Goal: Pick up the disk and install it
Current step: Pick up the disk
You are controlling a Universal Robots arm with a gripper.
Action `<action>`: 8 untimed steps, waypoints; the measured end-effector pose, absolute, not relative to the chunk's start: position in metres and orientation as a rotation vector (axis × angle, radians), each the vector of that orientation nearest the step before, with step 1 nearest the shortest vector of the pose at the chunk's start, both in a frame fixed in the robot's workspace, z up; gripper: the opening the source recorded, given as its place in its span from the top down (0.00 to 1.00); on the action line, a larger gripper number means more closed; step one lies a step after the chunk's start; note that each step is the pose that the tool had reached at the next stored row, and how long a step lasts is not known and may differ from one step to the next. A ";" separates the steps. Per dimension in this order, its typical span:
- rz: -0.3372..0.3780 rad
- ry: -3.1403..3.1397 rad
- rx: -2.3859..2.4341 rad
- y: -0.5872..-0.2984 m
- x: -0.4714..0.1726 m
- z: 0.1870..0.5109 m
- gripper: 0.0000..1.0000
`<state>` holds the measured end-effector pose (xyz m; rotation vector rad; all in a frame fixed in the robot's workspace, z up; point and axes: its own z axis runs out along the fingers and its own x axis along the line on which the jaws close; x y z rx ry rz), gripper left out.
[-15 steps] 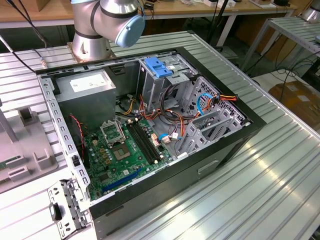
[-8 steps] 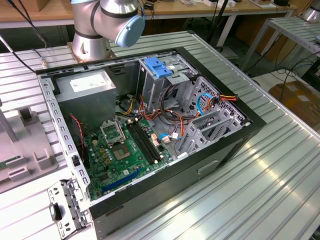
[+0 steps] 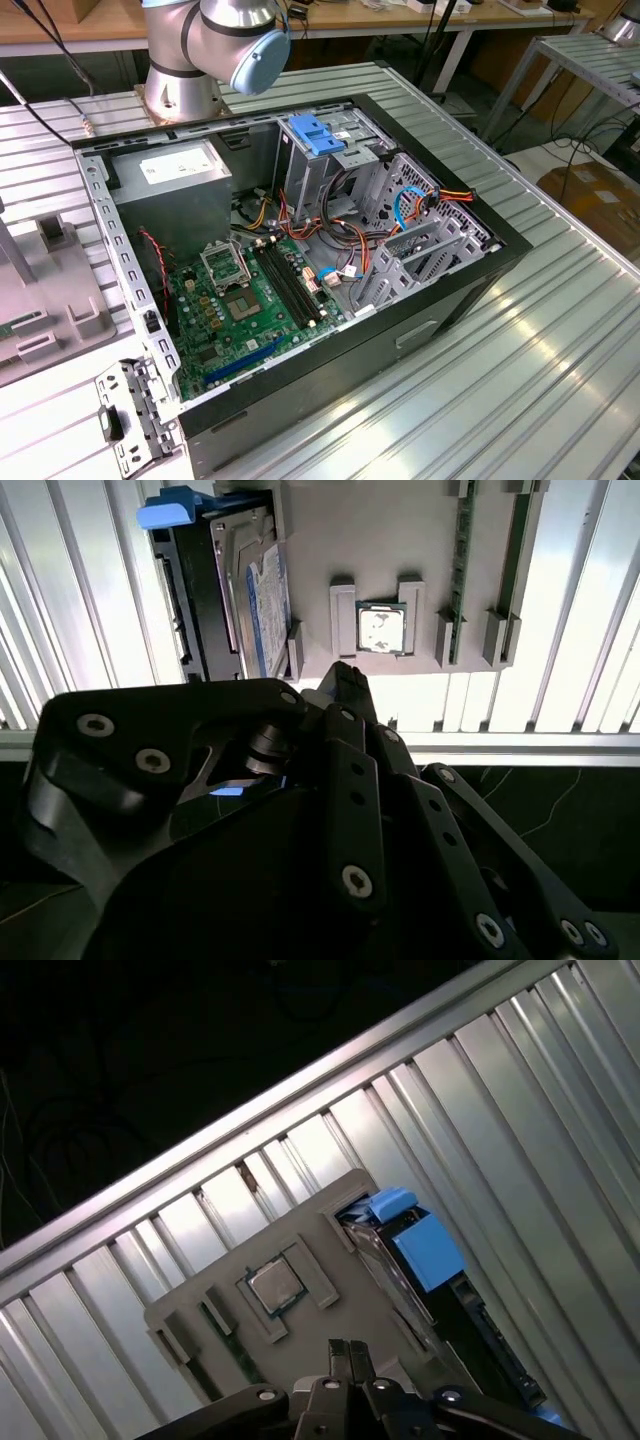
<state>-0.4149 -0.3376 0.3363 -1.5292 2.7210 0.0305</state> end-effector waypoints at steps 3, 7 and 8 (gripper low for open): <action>0.031 2.698 -1.569 -0.338 -0.415 0.336 0.89; 0.031 2.676 -1.607 -0.338 -0.415 0.336 0.89; 0.032 2.670 -1.618 -0.338 -0.415 0.336 0.89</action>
